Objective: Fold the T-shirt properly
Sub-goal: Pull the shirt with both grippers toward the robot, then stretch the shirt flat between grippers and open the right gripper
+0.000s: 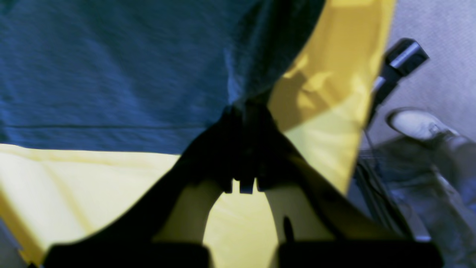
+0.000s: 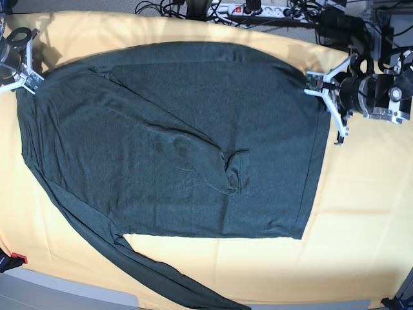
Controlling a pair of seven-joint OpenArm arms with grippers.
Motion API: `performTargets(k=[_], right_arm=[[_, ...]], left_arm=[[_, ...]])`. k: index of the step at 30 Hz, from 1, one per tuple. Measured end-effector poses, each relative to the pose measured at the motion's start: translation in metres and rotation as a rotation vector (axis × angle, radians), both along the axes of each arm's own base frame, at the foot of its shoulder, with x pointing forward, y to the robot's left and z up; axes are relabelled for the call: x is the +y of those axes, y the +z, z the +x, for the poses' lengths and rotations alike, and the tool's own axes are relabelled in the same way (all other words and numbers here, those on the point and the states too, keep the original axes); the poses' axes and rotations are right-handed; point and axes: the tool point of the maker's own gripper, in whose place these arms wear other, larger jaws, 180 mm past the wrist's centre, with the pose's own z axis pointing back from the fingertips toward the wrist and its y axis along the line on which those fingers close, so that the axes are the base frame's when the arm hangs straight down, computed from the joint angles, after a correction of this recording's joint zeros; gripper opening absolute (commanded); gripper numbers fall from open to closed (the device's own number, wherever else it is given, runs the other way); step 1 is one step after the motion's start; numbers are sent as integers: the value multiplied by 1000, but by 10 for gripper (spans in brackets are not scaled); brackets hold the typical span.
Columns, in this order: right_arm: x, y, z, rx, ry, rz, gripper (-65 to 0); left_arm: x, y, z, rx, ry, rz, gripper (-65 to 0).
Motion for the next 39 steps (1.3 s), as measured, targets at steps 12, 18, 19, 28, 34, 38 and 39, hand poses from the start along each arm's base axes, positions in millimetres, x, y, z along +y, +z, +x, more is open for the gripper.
performTargets(k=[12,18,19,28,34,38,39], right_arm=[[-12,0,31,-64,-33,116,-650],[-12,-1,48,-92,-45,140,-650],[-9,-5,49,-84,-40,147,-650],[7,-33,64,-64,13,48,-650],[-4,-30,70,-72,-19,-6,-650],[-12,-27,72,-94,-51,-41,-650],[-12,-27,73,-105,-51,-37,-650]], left_arm=[[11,-15,64,-41,161,-58,-650],[12,-16,76,-51,189,-67,-650],[12,-15,78,-55,187,-69,-650],[19,-7,99,-161,258,-61,-650],[26,-14,94,-119,244,-36,-650],[25,-20,84,-52,236,-54,-650],[25,-20,84,-52,236,-53,-650]])
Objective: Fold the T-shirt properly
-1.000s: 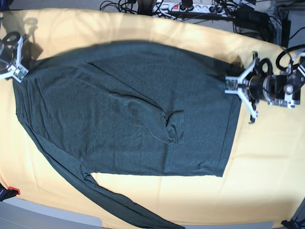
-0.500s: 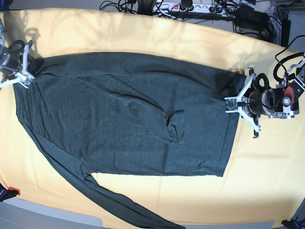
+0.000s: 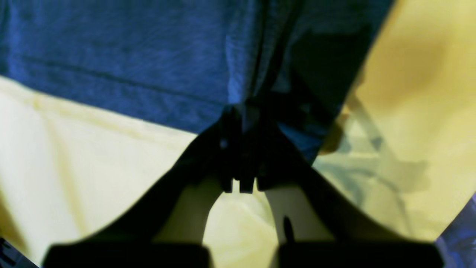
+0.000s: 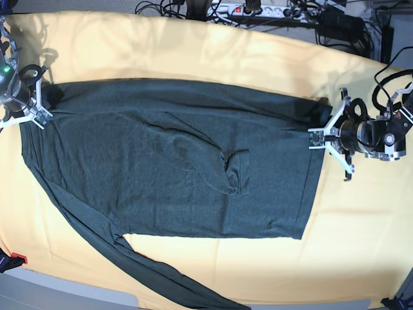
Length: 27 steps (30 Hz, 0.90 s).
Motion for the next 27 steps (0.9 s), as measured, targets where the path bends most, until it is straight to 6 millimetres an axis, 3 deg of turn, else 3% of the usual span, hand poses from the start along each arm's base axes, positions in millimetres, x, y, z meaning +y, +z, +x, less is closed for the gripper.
performTargets(k=[6,10,11,14,15,16,20,23,27], right_arm=[[-11,1,3,-30,-34,-24,-650],[-5,-1,2,-19,-3,-6,-650],[-5,-1,2,-19,-3,-7,-650],[-7,4,9,-41,3,-24,-417],[-14,11,16,-72,-28,-58,-349],[-22,19,24,-106,-58,-90,-317],[-41,49,45,-168,-81,-160,-318],[-49,53,40,-129,-102,-187,-325],[-21,49,29,5,-24,-71,-325]], left_arm=[[1,0,0,-3,0,4,-650],[1,0,1,-3,0,4,-650],[1,0,1,-5,-1,8,-606],[14,1,11,-65,-8,85,-297],[18,5,20,-109,14,104,-227],[20,12,31,-158,54,98,-198],[24,36,51,-232,72,103,-201],[25,33,41,-175,27,117,-201],[16,28,22,-67,15,67,-206]])
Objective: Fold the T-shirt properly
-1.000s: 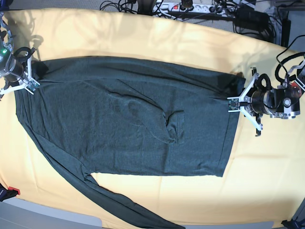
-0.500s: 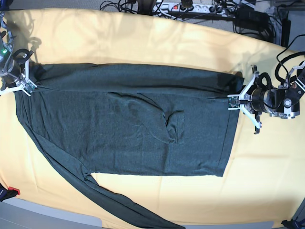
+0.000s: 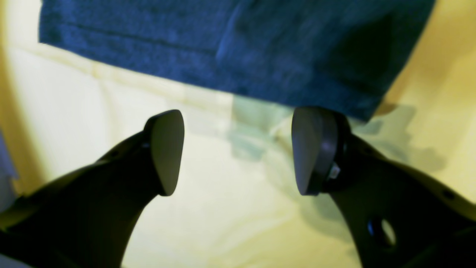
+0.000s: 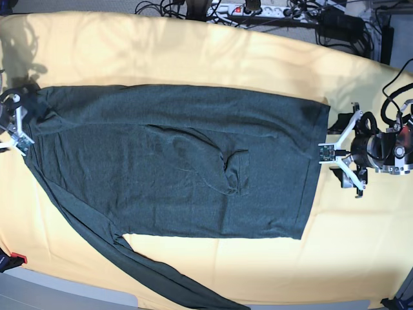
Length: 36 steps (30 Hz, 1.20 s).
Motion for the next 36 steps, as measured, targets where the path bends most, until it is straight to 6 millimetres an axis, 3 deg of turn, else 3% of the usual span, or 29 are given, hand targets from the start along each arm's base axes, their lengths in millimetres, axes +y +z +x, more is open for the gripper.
performTargets(k=[3,5,10,16,21,28,31,36], right_arm=[[21,-13,-20,140,52,84,-325],[28,-27,-41,247,78,116,-325],[23,-52,-83,380,83,79,-325],[4,-52,-73,225,100,-57,-325],[8,-59,-82,232,124,-49,-325],[4,-63,-75,158,114,-50,-328],[0,-65,-75,154,106,-48,-389],[3,-72,-78,151,97,-11,-576]], left_arm=[[-9,4,-9,28,-8,-41,-222],[-5,6,-9,23,-6,-24,-222],[2,7,-10,24,4,-7,-222],[-2,7,-11,31,4,-32,-222],[-3,7,-12,35,6,-40,-222],[-4,7,-13,41,7,-48,-222],[-5,7,-13,41,7,-49,-222],[-6,7,-14,49,9,-62,-222]])
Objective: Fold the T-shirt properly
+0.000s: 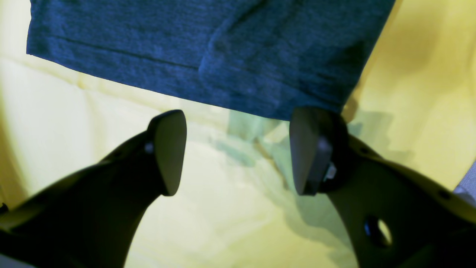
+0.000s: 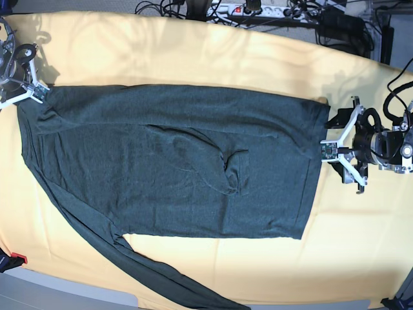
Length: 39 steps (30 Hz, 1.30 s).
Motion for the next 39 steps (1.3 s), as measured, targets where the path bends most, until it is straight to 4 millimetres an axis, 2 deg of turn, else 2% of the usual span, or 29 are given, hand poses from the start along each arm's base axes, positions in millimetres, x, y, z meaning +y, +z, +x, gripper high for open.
performTargets(k=[1,2,8,15,17,20,23,30,36,39], right_arm=[[0,-1,-1,1,-1,1,-638],[1,-1,-1,1,-4,4,-650],[-11,7,10,-66,-1,-76,-650],[-11,7,9,-62,-2,-73,-650],[-11,7,9,-62,-2,-73,-650],[-14,6,7,-53,-14,-90,-650],[-14,6,7,-52,-14,-89,-650],[-14,7,7,-53,-14,-90,-650],[-16,8,9,-68,-23,-92,-650],[-16,8,9,-69,-23,-92,-650]], left_arm=[[-1,0,0,2,0,-4,-222],[-1,0,0,2,0,-5,-222],[3,-1,-2,9,6,27,-222],[-25,7,-34,89,-57,3,-222],[-27,4,-44,106,-73,11,-222],[-12,-7,-60,144,-66,63,-222],[5,-18,-62,119,-77,142,-222],[-2,-27,-59,22,-184,141,-222],[-2,-29,-54,3,-191,137,-222],[7,-33,-47,-12,-185,143,-222]])
